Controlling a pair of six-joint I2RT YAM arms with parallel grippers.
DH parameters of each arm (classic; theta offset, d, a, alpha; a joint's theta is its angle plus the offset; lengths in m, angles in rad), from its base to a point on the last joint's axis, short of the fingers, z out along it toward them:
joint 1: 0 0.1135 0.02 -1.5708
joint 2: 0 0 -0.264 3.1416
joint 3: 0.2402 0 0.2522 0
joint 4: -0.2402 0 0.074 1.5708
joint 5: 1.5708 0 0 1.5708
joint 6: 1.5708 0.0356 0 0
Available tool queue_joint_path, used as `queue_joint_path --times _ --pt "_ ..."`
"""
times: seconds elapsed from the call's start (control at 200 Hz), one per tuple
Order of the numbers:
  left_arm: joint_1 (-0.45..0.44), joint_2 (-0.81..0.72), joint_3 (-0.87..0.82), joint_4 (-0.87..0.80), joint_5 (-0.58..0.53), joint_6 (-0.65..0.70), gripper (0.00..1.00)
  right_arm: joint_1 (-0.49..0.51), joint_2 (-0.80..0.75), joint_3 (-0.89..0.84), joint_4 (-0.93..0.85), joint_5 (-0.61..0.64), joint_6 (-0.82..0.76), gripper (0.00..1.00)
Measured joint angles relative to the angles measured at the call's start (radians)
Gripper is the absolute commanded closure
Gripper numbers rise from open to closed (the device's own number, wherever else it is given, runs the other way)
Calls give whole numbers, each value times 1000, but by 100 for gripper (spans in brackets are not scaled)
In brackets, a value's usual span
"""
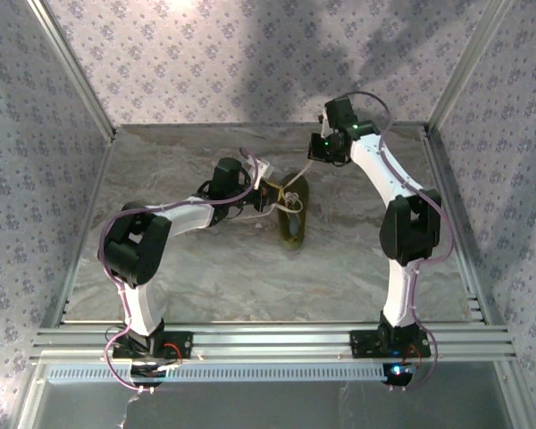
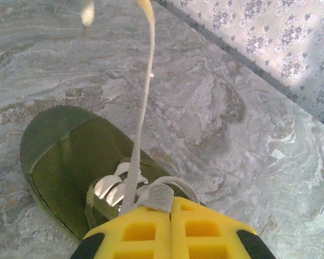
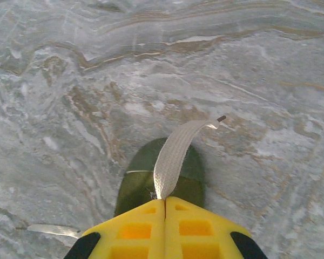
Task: Tie the shoes
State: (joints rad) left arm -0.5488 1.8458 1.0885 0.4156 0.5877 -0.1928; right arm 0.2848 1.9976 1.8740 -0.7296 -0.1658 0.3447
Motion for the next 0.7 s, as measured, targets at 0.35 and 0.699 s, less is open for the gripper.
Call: queue_joint_path --times 0.35,0.699 --pt "0 0 14 0 27 -18 100 -26 -28 -31 -7 110 8 100" --pt "0 0 15 0 78 -18 100 51 227 255 -34 150 -17 100"
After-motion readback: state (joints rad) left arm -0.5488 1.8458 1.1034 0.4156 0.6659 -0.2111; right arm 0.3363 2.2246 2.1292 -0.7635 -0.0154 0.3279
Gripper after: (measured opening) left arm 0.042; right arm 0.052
